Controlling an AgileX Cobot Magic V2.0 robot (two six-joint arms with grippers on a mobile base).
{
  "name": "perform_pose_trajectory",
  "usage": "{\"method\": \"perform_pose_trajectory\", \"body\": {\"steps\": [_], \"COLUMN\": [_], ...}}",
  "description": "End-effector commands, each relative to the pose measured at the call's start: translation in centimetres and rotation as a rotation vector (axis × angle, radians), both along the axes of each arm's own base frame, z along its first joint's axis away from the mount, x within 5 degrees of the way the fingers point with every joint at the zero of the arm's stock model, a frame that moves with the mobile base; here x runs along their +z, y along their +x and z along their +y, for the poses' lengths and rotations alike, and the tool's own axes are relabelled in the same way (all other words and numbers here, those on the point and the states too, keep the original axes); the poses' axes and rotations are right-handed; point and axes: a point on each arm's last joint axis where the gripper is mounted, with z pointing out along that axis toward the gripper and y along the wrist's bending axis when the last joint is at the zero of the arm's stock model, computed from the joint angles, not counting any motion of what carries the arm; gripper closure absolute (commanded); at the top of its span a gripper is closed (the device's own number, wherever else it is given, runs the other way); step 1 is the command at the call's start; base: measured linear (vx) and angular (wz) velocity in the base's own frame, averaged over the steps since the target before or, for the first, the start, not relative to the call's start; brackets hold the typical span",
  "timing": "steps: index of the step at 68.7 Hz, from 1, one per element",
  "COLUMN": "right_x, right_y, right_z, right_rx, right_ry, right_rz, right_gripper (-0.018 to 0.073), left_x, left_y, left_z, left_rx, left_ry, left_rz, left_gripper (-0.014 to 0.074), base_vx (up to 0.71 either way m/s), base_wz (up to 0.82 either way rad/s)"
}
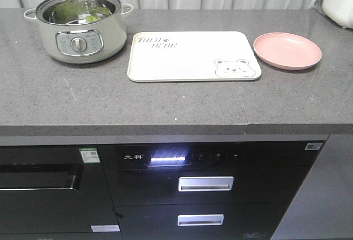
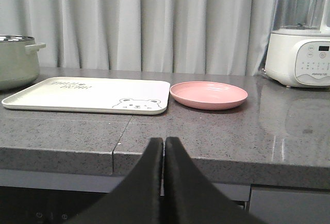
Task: Transfer vegetables to tray and serve
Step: 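Drive up to the counter edge facing the pot, tray and plate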
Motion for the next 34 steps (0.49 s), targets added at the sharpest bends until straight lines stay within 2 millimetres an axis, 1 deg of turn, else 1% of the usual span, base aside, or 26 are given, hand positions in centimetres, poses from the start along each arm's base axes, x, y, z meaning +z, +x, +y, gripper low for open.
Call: {"method": "perform_pose_trajectory", "body": {"steps": [1, 34], "right_x": [0.09, 0.09], "right_y": [0.07, 0.07], "right_z": [0.14, 0.14], "right_rx": [0.013, 0.013], "right_ry": [-0.010, -0.010], "right_rz": [-0.049, -0.049], "right_gripper": [0.0562, 0.0562], "left_x": [-0.13, -0.13], "left_y": [-0.03, -0.03], "left_z": [-0.07, -0.07], "left_rx": [-0.009, -0.009], "left_ry": [-0.003, -0.003], "left_rz": [-0.060, -0.060], "left_gripper": [0.0602, 0.0602], "base_vx": [0.12, 0.11], "base_wz": [-0.03, -0.03]}}
